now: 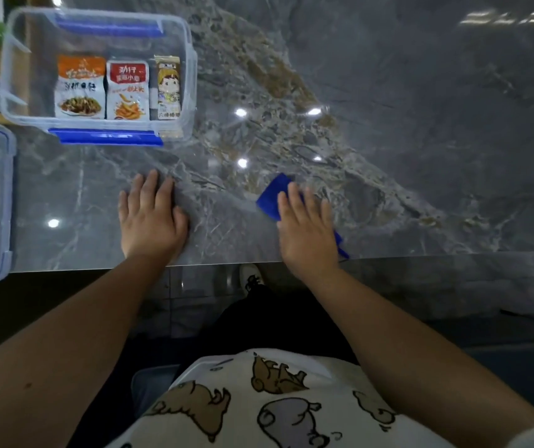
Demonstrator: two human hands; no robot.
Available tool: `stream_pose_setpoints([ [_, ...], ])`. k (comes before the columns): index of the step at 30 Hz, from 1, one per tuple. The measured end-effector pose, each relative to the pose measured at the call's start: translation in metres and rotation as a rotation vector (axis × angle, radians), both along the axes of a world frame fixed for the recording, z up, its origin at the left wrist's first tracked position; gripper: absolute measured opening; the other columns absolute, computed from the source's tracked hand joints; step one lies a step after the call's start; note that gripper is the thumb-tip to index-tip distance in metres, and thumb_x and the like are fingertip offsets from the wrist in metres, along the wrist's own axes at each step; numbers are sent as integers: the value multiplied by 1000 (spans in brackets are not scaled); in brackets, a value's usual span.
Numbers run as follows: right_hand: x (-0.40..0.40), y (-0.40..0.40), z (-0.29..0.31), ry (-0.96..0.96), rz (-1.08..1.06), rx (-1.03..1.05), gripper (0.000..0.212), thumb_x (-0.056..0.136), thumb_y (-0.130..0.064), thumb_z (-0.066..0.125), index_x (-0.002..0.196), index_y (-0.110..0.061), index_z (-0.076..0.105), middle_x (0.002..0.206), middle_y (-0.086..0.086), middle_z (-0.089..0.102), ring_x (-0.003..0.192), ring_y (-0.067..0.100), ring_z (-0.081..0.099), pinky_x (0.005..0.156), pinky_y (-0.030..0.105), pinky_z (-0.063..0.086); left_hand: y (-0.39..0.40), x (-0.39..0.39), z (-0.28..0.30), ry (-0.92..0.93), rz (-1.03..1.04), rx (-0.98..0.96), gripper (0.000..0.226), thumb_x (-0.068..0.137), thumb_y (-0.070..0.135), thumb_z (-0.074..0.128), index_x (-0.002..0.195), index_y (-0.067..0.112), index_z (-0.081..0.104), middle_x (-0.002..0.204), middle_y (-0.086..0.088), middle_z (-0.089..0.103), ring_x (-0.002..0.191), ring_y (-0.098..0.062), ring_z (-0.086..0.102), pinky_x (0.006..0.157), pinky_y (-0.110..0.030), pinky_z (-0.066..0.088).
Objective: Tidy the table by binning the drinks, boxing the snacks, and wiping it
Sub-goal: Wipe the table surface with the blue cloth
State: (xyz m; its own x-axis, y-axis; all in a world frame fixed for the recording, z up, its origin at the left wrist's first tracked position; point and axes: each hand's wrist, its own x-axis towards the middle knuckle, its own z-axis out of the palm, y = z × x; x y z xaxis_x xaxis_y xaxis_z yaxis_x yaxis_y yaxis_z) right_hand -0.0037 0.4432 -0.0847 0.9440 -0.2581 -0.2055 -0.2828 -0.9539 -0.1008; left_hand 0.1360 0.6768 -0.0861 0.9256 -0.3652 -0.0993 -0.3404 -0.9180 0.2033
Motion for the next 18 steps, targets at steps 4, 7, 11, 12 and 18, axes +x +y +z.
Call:
stream_pose_setpoints([
  [4, -20, -59, 2, 30, -178, 26, 57, 92, -31, 33, 146, -13, 23, 157, 10, 20, 143, 32, 18, 113, 54, 13, -2, -1, 0, -4, -2, 12, 60, 87, 37, 37, 143, 16, 37, 154, -11, 32, 144, -32, 20, 117, -50, 10],
  [7, -40, -109, 2, -3, -322, 20, 53, 95, -27, 32, 146, -11, 23, 156, 13, 20, 143, 32, 19, 114, 55, 16, -1, -1, 0, -14, 3, 11, 60, 87, 37, 37, 143, 16, 37, 154, -12, 32, 144, -32, 19, 117, -51, 11],
  [11, -65, -169, 7, -78, -483, 55, 50, 97, -17, 35, 145, -6, 25, 156, 15, 20, 143, 32, 19, 116, 51, 14, 0, 1, -3, -27, 5, 20, 59, 87, 38, 38, 143, 17, 36, 153, -12, 32, 143, -33, 20, 117, -48, 9],
  [12, -67, -174, 10, -114, -497, 90, 49, 97, -13, 36, 145, -4, 27, 155, 16, 22, 143, 32, 21, 116, 48, 14, 0, 1, -5, -32, 7, 21, 59, 87, 38, 37, 142, 18, 36, 153, -12, 32, 143, -32, 20, 117, -46, 6],
  [18, -71, -199, 42, -527, -841, 361, 38, 98, -16, 40, 134, -6, 48, 134, 15, 53, 120, 25, 50, 99, 22, 33, 2, 3, -11, -28, 31, 39, 59, 85, 41, 36, 141, 21, 35, 152, -10, 32, 144, -29, 19, 115, -31, -6],
])
